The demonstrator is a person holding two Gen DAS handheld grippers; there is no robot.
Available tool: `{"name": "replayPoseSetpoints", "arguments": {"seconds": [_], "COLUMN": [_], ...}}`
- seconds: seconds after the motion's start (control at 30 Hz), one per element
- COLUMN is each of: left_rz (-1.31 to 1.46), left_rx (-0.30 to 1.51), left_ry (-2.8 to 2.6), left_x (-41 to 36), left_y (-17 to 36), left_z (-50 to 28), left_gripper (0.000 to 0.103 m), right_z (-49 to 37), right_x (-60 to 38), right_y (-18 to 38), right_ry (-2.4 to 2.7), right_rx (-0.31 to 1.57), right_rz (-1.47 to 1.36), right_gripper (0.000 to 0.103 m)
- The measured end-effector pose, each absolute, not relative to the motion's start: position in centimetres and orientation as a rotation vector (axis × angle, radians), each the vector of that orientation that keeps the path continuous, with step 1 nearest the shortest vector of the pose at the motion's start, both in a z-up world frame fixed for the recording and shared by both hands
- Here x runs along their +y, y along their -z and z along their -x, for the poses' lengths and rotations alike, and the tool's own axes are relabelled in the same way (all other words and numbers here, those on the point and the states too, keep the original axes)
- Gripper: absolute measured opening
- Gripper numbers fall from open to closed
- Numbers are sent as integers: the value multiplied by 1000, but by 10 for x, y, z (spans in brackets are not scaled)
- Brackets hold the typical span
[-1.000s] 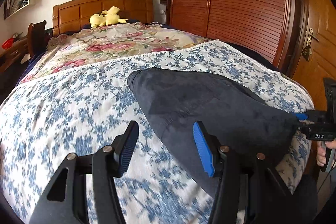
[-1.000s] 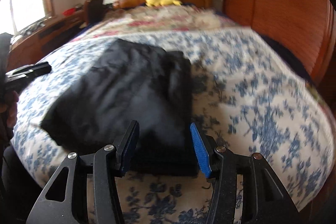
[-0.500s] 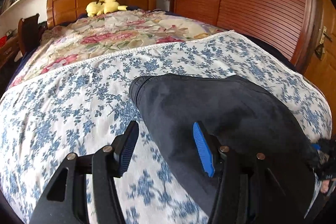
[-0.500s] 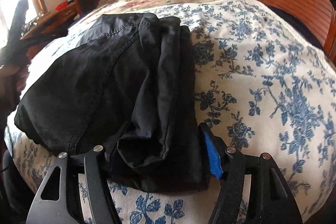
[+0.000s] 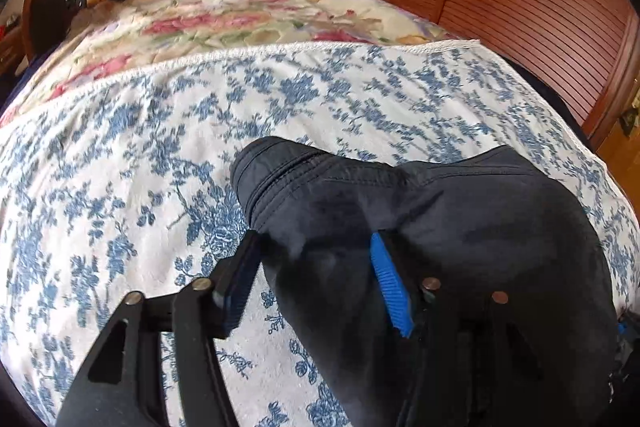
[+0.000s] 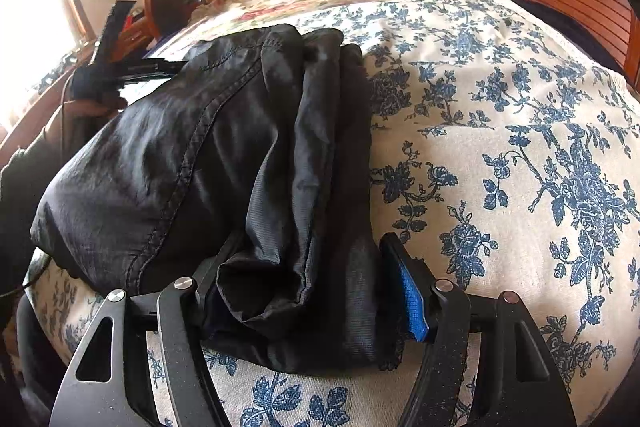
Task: Fold large clothes
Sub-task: 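Close both tools on the folded black jacket bundle, then lift the folded jacket with both tools and carry it toward the wardrobe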
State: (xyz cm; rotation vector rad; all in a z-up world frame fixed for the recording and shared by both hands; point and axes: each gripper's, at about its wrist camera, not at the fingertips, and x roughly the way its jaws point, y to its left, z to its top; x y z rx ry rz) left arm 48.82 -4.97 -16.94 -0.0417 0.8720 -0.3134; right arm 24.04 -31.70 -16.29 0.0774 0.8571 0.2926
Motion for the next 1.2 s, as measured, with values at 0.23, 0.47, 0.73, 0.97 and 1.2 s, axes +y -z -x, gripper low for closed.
{"name": "replayPoseSetpoints", "arguments": {"seconds": [0.23,0.47,0.73,0.97,1.2], "left_rz": [68,45,-21,-67,-45], "left_rx": [907,932,823,694,621], "left_ry": [305,340,288,364,504], "left_x": [-53,-62,-76,-143,-247], "left_y": [174,165,104,39,5], "left_z": [-494,-494,-462,-424,-412], "left_gripper": [64,26,11,11,11], "right_z": [-248,-252,-241,-230,-206], "right_x": [-314,-312,-321,-340,-424], "right_y": [162,162,129,80,32], "right_ry": [-300,-390,-453,-444,-296], "right_rx": [885,907,763,645,559], "right_rz": [-92,-176,-226,-172,-88], "right_gripper": [70,36,17,15,15]}}
